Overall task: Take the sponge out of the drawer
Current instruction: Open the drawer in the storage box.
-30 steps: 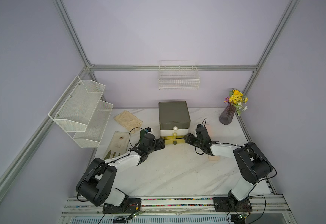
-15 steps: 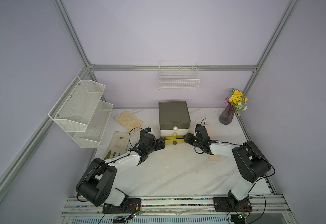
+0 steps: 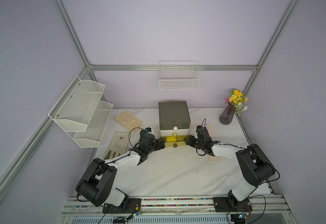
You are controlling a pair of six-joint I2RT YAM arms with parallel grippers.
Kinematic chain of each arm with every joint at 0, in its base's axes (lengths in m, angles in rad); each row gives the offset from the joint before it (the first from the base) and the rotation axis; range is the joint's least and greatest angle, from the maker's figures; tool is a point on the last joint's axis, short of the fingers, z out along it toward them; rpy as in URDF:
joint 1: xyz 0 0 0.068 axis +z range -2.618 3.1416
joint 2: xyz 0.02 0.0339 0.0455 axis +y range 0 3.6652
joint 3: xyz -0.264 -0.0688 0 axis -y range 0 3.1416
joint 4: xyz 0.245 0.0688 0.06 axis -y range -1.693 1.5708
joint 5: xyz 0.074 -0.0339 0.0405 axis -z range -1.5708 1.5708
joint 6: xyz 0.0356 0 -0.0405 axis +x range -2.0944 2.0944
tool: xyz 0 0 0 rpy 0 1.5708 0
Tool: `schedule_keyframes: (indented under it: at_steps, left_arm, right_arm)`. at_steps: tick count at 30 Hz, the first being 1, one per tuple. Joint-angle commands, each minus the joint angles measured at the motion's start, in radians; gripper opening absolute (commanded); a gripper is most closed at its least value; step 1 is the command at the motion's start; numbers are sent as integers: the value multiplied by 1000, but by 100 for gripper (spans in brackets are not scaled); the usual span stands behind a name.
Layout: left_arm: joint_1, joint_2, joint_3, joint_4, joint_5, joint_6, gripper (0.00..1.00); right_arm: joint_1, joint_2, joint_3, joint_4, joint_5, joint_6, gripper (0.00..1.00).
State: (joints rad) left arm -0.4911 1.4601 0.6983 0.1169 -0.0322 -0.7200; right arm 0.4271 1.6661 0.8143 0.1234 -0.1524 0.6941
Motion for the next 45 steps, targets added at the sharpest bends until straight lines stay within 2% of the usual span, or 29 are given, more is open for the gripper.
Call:
schedule_keyframes:
  at_steps: [1,17,45]
  left_arm:
    - [5,-36,1,20,8,0,89]
    - [5,-69,1,-5,29,28,89]
    - [3,-134,4,-96,35,49,87]
  right_arm:
    - [-4,-48,-31,-69,-22,-15,56]
    - [25,-91,-94,-127,-76,-37,56]
    - [75,-242,-189,-225,-61,-24,57]
